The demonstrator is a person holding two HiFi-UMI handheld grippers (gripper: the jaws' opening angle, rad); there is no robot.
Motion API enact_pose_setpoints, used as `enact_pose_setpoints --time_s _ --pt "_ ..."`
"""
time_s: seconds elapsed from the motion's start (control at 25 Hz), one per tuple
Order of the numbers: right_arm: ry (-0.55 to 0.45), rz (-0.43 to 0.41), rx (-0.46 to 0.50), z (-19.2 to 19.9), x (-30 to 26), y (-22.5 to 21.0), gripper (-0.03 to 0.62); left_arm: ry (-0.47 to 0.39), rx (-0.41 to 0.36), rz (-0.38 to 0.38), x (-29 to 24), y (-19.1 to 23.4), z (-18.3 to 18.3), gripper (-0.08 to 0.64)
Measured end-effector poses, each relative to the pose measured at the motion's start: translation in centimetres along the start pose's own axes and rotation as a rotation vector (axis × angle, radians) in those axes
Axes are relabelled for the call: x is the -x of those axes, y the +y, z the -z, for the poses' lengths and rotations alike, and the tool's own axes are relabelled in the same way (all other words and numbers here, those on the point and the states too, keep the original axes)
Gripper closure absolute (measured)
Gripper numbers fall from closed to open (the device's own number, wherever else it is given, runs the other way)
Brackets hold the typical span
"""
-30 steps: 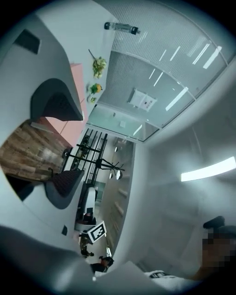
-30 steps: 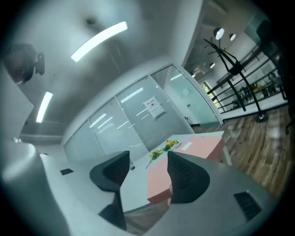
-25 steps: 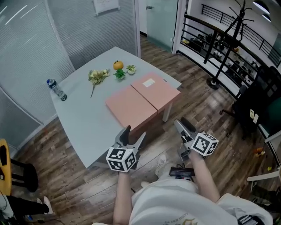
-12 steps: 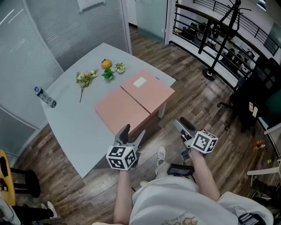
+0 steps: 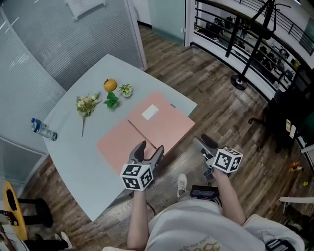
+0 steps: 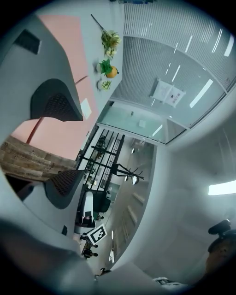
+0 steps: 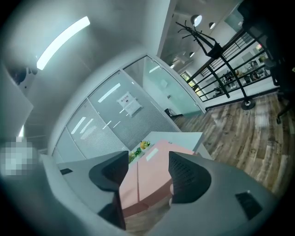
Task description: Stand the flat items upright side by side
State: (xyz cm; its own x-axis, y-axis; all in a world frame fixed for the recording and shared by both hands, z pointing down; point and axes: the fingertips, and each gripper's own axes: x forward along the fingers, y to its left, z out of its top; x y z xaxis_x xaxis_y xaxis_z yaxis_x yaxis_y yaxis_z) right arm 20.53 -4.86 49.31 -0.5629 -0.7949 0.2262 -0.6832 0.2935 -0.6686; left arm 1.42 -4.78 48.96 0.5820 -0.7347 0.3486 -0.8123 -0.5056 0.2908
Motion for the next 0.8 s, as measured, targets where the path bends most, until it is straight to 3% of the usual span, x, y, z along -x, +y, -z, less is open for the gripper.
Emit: enact_pose_setpoints --time_s 0.28,0.48,0.8 --pt "0.109 -0.004 -0.023 -1.4 -3.6 -6.6 0.311 0.047 0.016 -0.062 -6.7 2.4 -0.2 0.245" --pt "0.157 -0.013 -0.056 -1.3 -4.8 -8.8 0.31 0.08 0.003 -0.1 -7.9 3.1 -0.8 0.245" --pt "0.194 0.001 -0.024 -1.7 -6.1 -10.7 0.308 0.099 0.027 -0.12 -8.7 4.9 -0.6 0.245"
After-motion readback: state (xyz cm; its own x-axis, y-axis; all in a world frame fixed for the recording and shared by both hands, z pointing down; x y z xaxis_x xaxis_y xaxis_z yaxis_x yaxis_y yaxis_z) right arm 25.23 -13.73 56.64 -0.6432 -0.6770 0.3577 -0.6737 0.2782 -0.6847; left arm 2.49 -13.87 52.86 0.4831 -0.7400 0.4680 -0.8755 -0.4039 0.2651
